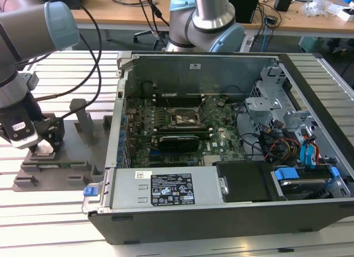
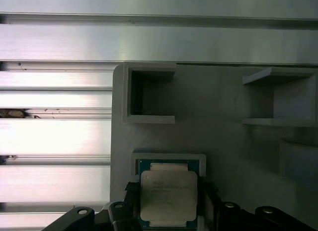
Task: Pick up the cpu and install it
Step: 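Pick up the cpu and move it towards the insertion slot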
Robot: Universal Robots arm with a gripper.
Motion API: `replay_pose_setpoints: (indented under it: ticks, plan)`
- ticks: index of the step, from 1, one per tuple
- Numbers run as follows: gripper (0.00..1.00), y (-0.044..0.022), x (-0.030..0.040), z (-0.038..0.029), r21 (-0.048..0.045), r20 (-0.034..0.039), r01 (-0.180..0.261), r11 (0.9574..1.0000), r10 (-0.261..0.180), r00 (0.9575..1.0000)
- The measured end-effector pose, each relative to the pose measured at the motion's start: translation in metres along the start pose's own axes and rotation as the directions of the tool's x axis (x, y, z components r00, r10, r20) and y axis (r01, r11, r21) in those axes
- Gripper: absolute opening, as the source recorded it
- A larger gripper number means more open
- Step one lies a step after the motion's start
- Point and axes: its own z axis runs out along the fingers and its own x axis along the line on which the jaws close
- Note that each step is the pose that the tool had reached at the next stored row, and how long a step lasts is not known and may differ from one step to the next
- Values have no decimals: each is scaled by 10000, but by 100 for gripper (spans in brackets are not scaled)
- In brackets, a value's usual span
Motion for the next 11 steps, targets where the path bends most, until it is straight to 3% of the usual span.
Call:
replay_pose_setpoints:
  ticks: [11]
  plan:
    - [55,0,0,1,-1,1,0,10000,0,10000]
